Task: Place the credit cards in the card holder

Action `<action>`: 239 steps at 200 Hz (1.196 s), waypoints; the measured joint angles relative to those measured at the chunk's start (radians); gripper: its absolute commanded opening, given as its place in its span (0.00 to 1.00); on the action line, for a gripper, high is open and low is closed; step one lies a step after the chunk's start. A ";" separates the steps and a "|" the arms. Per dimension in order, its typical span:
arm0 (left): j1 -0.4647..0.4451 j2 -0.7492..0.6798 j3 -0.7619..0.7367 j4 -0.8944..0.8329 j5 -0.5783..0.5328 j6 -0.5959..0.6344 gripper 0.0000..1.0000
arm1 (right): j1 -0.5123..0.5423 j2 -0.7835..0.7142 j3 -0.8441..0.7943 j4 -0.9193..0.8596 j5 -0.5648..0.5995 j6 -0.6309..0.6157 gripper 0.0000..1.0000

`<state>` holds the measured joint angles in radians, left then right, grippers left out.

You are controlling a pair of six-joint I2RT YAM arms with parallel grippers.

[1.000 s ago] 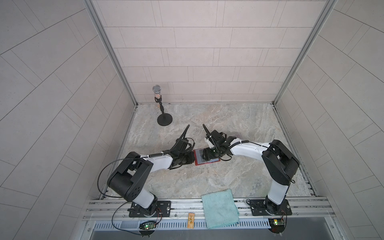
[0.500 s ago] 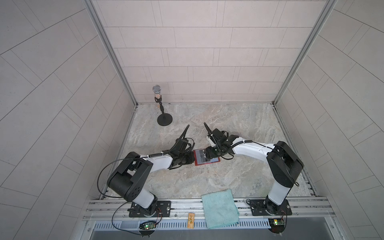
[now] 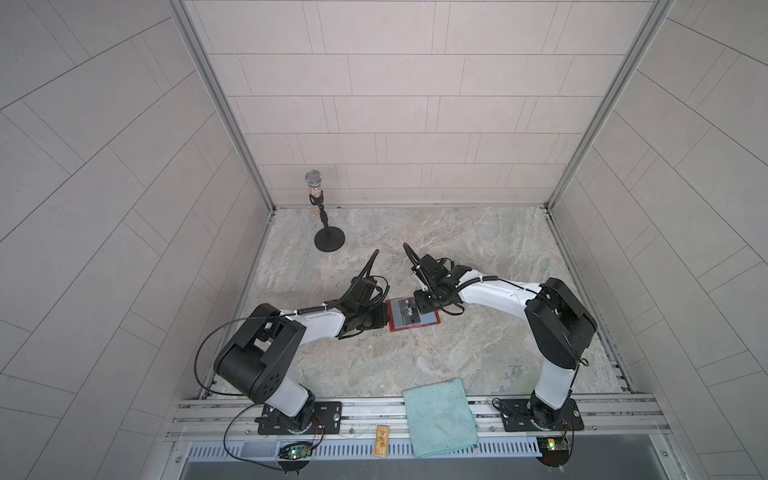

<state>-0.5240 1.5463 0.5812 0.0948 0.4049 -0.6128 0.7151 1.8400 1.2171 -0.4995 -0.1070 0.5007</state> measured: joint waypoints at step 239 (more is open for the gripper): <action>0.000 0.000 0.009 -0.020 -0.007 0.003 0.00 | 0.000 0.085 0.033 0.066 -0.220 0.013 0.08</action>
<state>-0.5240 1.5467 0.5900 0.0750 0.3981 -0.6094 0.7151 1.9255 1.2499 -0.4332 -0.3275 0.5133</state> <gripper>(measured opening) 0.054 0.085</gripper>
